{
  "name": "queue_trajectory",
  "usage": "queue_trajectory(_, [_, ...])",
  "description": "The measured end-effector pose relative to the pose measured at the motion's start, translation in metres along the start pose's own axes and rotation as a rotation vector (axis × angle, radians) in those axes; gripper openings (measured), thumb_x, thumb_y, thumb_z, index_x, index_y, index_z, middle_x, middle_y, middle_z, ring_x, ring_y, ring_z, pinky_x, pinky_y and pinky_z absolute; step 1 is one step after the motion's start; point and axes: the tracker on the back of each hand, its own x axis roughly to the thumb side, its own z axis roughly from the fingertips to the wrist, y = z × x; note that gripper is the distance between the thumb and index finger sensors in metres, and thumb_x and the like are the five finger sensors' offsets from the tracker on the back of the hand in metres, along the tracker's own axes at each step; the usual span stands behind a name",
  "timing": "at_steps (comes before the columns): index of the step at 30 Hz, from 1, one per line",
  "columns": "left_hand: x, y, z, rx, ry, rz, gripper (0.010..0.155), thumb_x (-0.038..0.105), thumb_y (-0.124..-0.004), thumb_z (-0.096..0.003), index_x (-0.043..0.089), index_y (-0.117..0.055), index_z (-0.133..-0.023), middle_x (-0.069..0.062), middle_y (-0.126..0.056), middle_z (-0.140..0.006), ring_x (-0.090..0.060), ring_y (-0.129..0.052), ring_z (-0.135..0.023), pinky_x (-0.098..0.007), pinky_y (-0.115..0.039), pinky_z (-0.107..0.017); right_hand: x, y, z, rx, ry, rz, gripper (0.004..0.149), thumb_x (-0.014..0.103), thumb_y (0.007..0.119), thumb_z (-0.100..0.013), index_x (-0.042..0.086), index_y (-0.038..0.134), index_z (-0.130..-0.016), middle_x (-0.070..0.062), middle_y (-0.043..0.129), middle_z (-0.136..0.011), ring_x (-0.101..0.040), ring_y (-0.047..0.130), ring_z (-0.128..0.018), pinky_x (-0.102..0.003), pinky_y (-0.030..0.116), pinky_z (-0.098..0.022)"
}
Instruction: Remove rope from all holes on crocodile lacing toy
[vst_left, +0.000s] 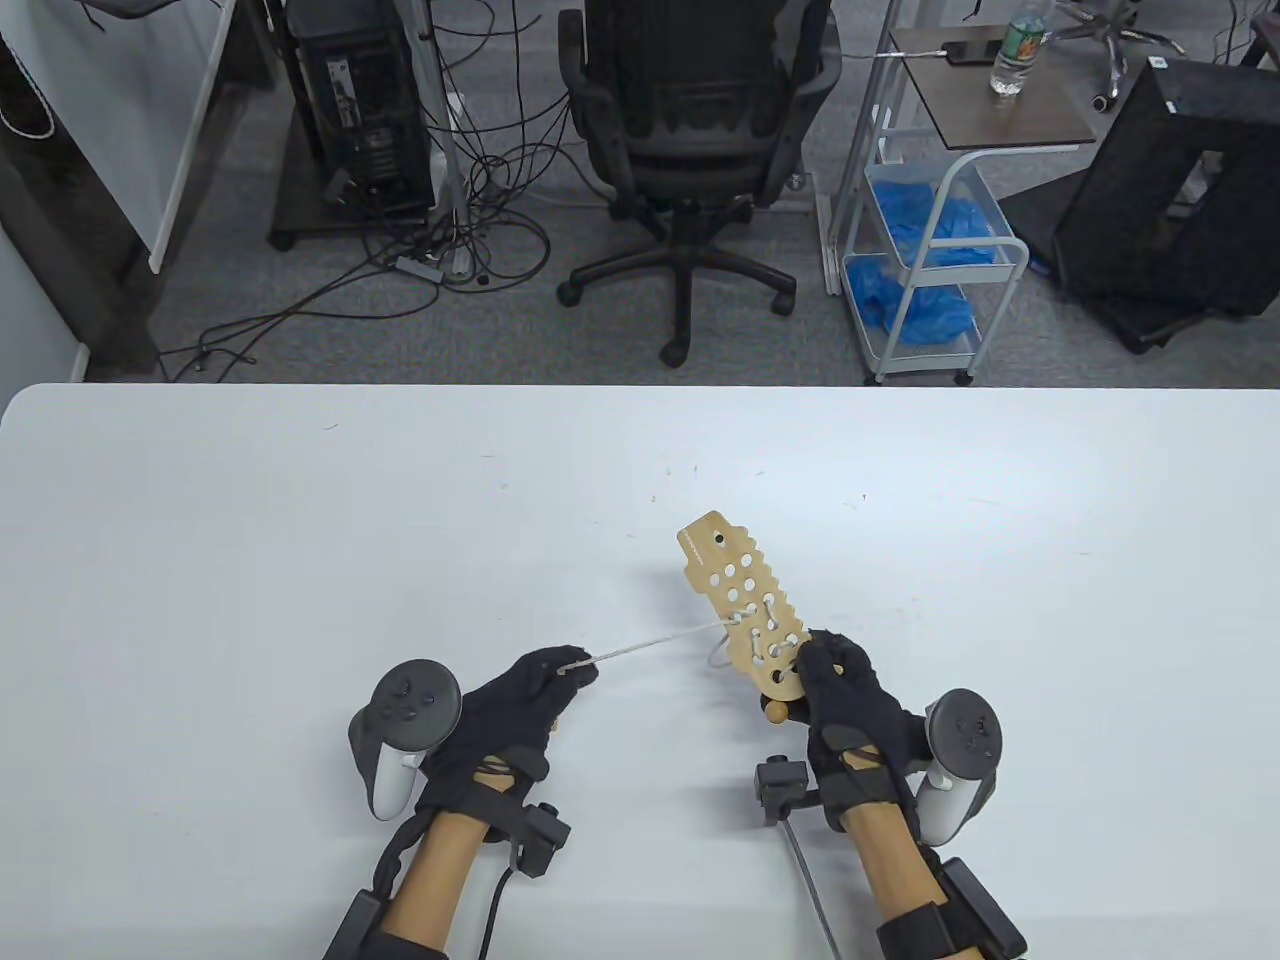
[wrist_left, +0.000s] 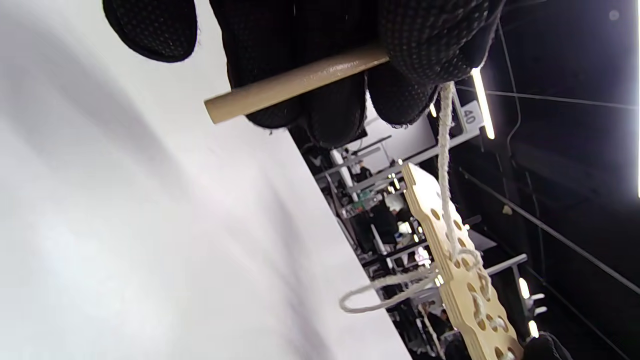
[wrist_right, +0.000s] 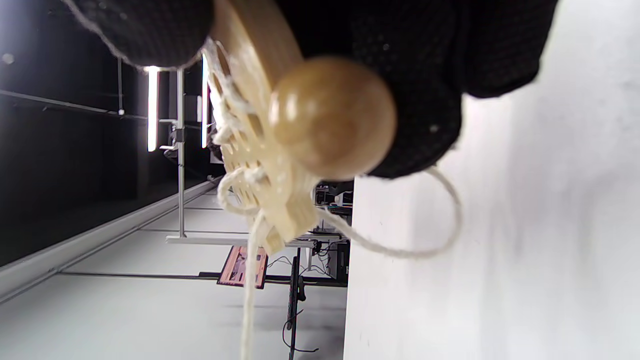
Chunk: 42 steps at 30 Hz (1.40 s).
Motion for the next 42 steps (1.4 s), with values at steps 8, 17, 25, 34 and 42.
queue_trajectory(8, [-0.008,0.019,0.001,0.131,0.032,-0.077,0.048,0.038,-0.079,-0.0477,0.037,-0.085,-0.095,0.000,-0.093,-0.092,-0.024,-0.089,-0.082,-0.062,-0.067,-0.068,-0.006,-0.016,-0.007,-0.056,0.084,-0.103,0.048,0.036,0.076,-0.044,0.009,0.070,-0.082,-0.020,0.092,-0.066,-0.039,0.098,-0.045,-0.061,0.075,-0.046])
queue_trajectory(17, [-0.023,0.038,0.002,0.229,0.097,-0.051,0.050,0.031,-0.079,-0.0494,0.037,-0.079,-0.099,0.002,-0.093,-0.093,-0.023,-0.091,-0.082,-0.061,-0.068,-0.068,-0.009,-0.028,-0.011,-0.100,0.109,-0.178,0.049,0.037,0.075,-0.045,0.009,0.068,-0.084,-0.020,0.090,-0.068,-0.039,0.098,-0.047,-0.061,0.074,-0.047])
queue_trajectory(25, [-0.033,0.050,0.004,0.304,0.139,0.000,0.052,0.028,-0.078,-0.0505,0.043,-0.071,-0.100,0.006,-0.099,-0.090,-0.020,-0.096,-0.079,-0.059,-0.072,-0.067,-0.011,-0.037,-0.013,-0.149,0.117,-0.228,0.050,0.037,0.074,-0.045,0.009,0.066,-0.086,-0.020,0.088,-0.071,-0.038,0.097,-0.050,-0.061,0.073,-0.048])
queue_trajectory(34, [-0.038,0.061,0.008,0.378,0.165,0.017,0.047,0.034,-0.078,-0.0495,0.044,-0.073,-0.096,0.009,-0.103,-0.085,-0.015,-0.100,-0.075,-0.055,-0.076,-0.066,-0.014,-0.046,-0.013,-0.201,0.136,-0.305,0.050,0.037,0.072,-0.046,0.010,0.063,-0.087,-0.019,0.086,-0.074,-0.038,0.096,-0.053,-0.061,0.072,-0.050])
queue_trajectory(42, [-0.041,0.064,0.011,0.434,0.177,0.064,0.046,0.038,-0.078,-0.0486,0.043,-0.075,-0.094,0.009,-0.103,-0.079,-0.014,-0.100,-0.070,-0.054,-0.076,-0.065,-0.014,-0.045,-0.012,-0.207,0.133,-0.298,0.050,0.037,0.072,-0.046,0.010,0.062,-0.087,-0.019,0.086,-0.074,-0.038,0.095,-0.053,-0.061,0.072,-0.050])
